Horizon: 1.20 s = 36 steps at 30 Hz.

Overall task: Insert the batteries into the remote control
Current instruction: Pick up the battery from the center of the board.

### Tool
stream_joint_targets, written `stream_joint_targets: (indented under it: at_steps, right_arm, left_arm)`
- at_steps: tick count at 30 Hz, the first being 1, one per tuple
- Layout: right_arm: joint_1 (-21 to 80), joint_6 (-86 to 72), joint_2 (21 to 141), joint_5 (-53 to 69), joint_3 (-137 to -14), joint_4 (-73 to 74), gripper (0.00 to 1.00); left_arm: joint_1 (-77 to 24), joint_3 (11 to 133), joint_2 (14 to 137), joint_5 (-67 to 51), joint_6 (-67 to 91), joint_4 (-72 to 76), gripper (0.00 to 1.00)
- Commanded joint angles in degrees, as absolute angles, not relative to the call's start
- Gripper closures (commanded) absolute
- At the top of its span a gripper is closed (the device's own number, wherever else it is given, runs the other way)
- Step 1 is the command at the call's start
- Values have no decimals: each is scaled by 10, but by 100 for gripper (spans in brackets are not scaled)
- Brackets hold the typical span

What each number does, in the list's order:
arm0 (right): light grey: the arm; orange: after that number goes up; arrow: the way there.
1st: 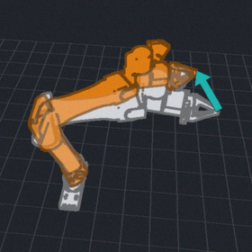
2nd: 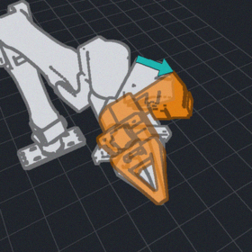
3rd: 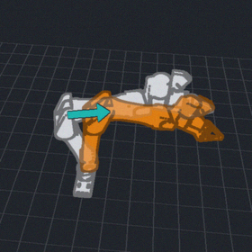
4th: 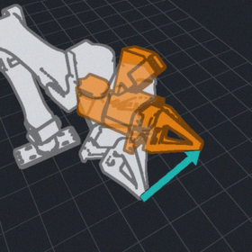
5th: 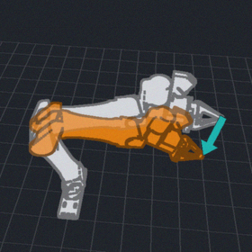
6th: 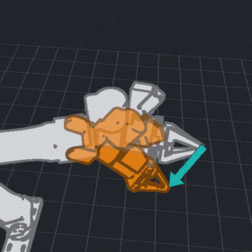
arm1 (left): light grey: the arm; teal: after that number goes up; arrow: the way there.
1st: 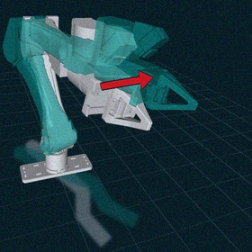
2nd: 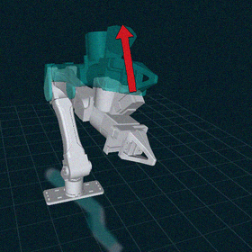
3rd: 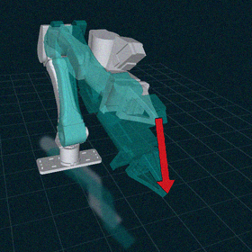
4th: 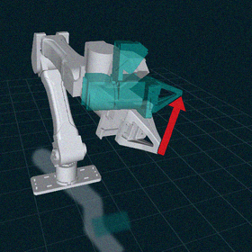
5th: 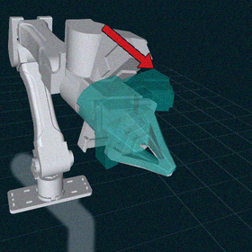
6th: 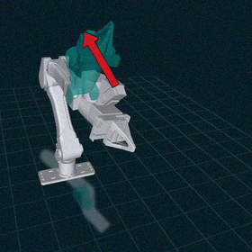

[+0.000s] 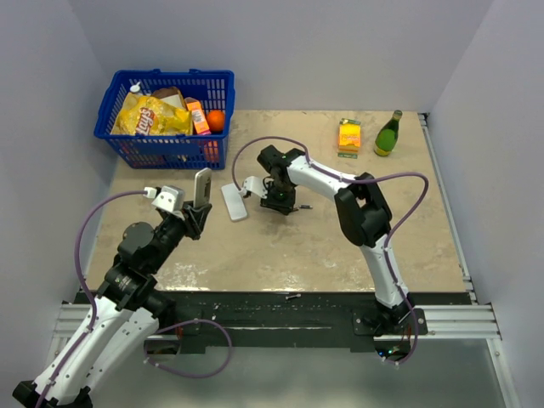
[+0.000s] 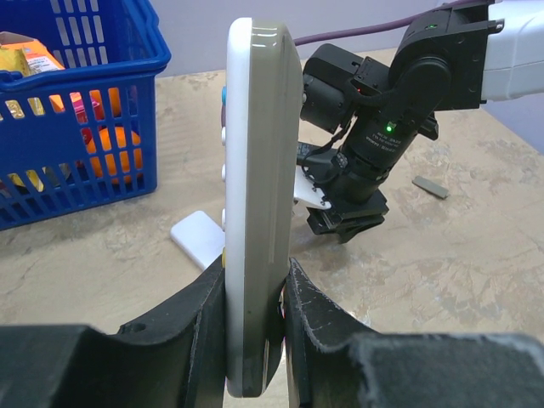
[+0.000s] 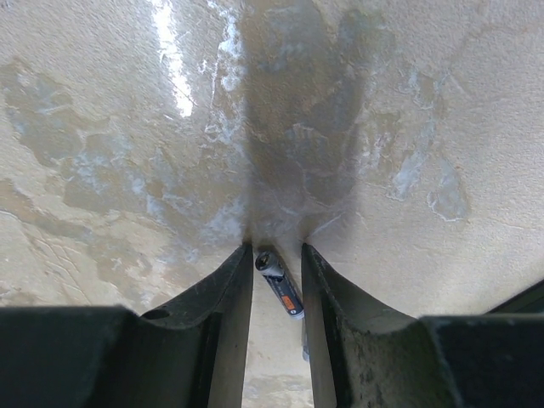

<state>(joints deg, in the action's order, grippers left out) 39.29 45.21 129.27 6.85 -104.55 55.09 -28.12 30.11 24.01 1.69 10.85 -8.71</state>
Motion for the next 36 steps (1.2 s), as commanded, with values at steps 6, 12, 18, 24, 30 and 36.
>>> stream_joint_targets:
  at_steps: [6, 12, 18, 24, 30, 36]
  right_arm:
    - [361, 454, 1289, 114, -981, 533, 64]
    - [356, 456, 1288, 113, -980, 537, 64]
    - [353, 453, 1294, 116, -975, 535, 64]
    - [354, 433, 1295, 86, -958, 526, 72]
    - [371, 402, 1261, 62, -904, 487, 80]
    - [399, 360, 1217, 82, -858, 462, 94]
  left_arm:
    - [-276, 298, 238, 5, 103, -72, 100]
    - [-275, 298, 238, 4, 104, -72, 100]
    - [-274, 297, 239, 3, 105, -70, 100]
    - [-272, 298, 237, 3, 105, -71, 100]
    - [-271, 297, 234, 3, 106, -70, 100]
    - [-270, 297, 229, -9, 109, -69, 100]
